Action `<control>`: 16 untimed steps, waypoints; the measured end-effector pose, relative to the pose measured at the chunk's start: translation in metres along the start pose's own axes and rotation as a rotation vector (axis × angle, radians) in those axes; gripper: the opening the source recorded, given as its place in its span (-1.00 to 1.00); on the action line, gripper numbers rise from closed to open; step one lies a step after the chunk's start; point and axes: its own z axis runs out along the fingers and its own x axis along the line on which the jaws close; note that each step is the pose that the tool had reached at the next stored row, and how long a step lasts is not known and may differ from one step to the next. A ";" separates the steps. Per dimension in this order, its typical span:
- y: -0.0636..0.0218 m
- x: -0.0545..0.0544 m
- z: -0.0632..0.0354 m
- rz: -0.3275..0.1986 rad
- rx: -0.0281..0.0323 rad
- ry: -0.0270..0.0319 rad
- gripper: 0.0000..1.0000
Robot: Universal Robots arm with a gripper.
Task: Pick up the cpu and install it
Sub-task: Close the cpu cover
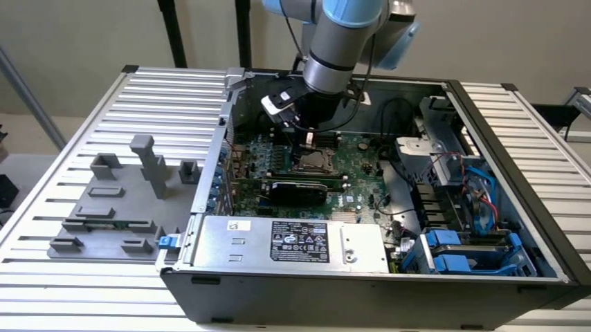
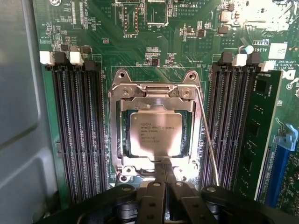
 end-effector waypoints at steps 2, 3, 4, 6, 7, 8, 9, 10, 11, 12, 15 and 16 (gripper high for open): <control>-0.0006 0.000 -0.0031 0.000 0.0021 0.0013 -0.79; -0.0012 0.000 -0.0061 0.000 0.0038 0.0008 -0.79; -0.0019 -0.001 -0.0092 0.000 0.0049 0.0006 -0.79; -0.0039 -0.002 -0.0135 0.000 0.0058 0.0007 -0.79; -0.0062 -0.003 -0.0146 0.000 0.0059 0.0005 -0.79; -0.0095 -0.004 -0.0149 -0.001 0.0058 0.0011 -0.79; -0.0133 -0.004 -0.0150 -0.001 0.0059 0.0015 -0.79; -0.0173 -0.005 -0.0151 -0.001 0.0060 0.0019 -0.79; -0.0211 -0.006 -0.0152 -0.001 0.0060 0.0024 -0.79; -0.0243 -0.007 -0.0155 -0.001 0.0059 0.0028 -0.79; -0.0253 -0.007 -0.0159 -0.001 0.0063 0.0031 -0.79; -0.0253 -0.007 -0.0159 -0.001 0.0063 0.0031 -0.79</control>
